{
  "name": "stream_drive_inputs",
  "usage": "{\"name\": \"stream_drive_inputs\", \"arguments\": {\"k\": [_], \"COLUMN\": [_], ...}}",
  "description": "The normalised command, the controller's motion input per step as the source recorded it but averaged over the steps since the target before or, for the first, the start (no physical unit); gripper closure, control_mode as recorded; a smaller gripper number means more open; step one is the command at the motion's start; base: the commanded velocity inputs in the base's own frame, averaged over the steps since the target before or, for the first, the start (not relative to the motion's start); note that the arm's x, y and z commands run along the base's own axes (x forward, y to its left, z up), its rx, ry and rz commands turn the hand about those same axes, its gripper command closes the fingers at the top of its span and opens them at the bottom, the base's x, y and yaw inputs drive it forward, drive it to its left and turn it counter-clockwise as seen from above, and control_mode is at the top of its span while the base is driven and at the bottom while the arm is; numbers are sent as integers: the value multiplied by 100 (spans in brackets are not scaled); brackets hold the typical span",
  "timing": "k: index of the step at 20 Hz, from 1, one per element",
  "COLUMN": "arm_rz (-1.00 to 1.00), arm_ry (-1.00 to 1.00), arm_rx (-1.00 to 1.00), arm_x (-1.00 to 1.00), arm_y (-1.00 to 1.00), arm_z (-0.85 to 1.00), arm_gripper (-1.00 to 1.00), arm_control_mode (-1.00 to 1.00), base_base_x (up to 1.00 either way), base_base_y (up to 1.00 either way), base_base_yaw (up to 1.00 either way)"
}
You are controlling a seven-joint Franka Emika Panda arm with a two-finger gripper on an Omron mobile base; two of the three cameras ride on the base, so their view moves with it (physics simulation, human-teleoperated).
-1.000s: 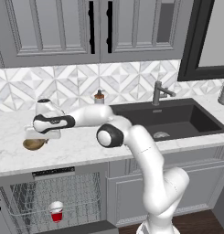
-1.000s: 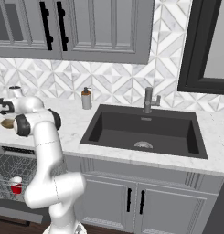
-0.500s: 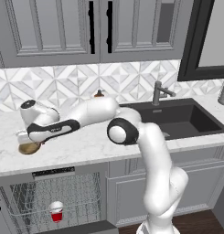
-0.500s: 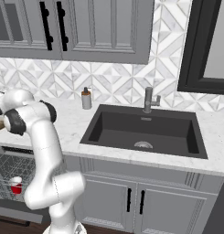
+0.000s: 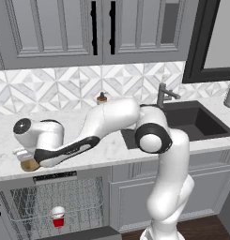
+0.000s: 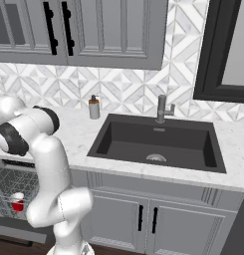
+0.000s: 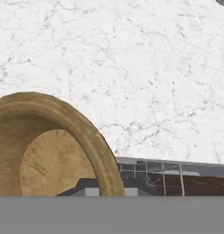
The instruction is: Pick up the cup and bowl from the counter, place them in the dishwasher, and close the dishwasher door.
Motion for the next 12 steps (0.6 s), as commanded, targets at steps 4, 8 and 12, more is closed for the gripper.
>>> {"name": "stream_drive_inputs", "arguments": {"k": [4, 8, 12], "arm_rz": [12, 11, 2], "arm_ry": [-5, -7, -2], "arm_rx": [-11, -3, 0], "arm_x": [-100, -99, -59], "arm_y": [0, -8, -25], "arm_z": [-21, -49, -71], "arm_gripper": [100, 100, 100], "arm_control_mode": [-100, -100, -100], "base_base_x": [0, 0, 0], "base_base_y": [0, 0, 0], "base_base_yaw": [0, 0, 0]}}
